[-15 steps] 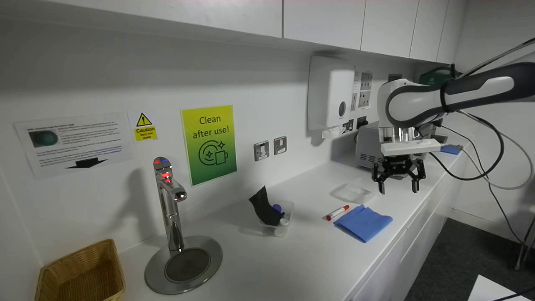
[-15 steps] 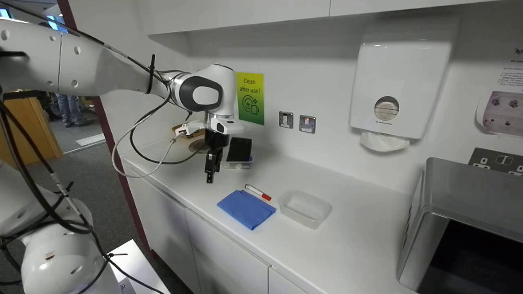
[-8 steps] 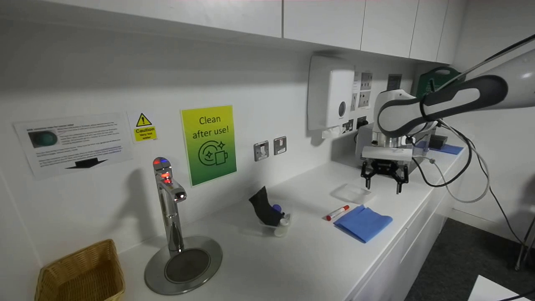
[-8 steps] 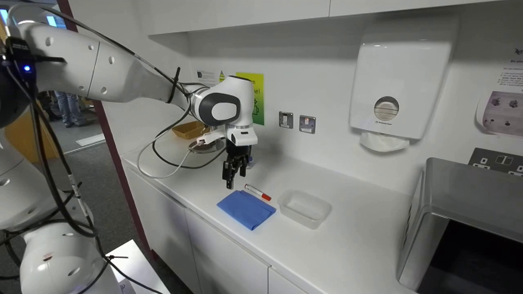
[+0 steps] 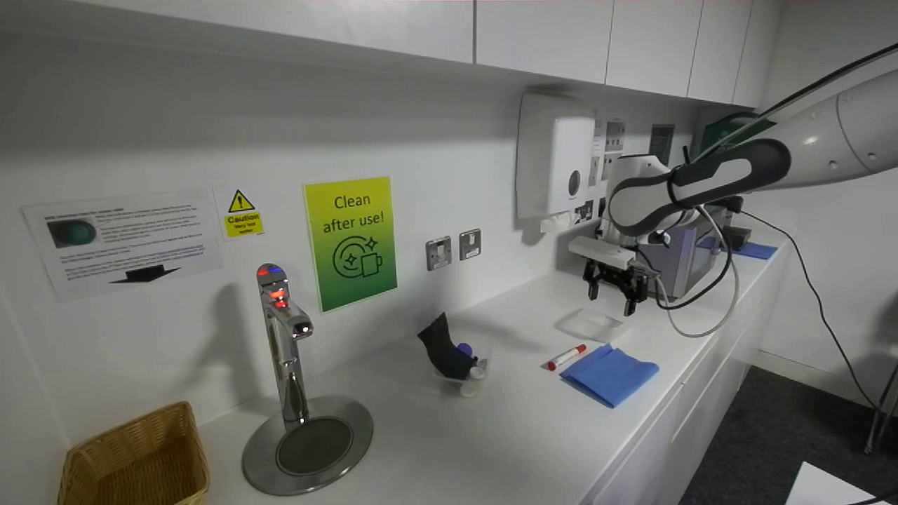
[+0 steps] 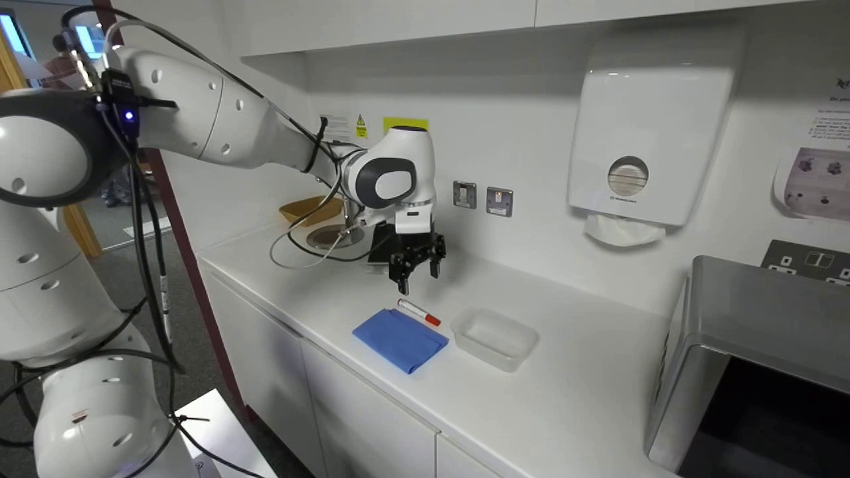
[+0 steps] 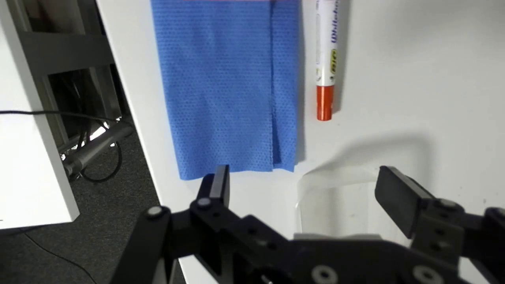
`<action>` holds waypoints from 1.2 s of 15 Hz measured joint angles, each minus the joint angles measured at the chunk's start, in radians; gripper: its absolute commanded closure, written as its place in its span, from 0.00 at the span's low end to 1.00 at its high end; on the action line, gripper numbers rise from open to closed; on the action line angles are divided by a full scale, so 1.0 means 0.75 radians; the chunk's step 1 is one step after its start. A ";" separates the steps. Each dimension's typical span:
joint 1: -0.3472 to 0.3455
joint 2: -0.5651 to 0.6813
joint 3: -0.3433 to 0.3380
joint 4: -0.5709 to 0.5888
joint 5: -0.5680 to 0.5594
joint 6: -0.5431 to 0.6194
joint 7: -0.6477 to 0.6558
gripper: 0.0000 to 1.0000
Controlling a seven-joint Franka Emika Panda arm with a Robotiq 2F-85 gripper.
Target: Put the marker inside the container
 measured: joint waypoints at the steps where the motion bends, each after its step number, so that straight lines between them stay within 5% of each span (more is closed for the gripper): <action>1: 0.015 0.025 0.001 0.026 -0.022 0.009 0.075 0.00; 4: 0.066 0.096 0.004 0.095 -0.059 0.008 0.218 0.00; 18: 0.114 0.152 0.000 0.147 -0.057 -0.054 0.223 0.00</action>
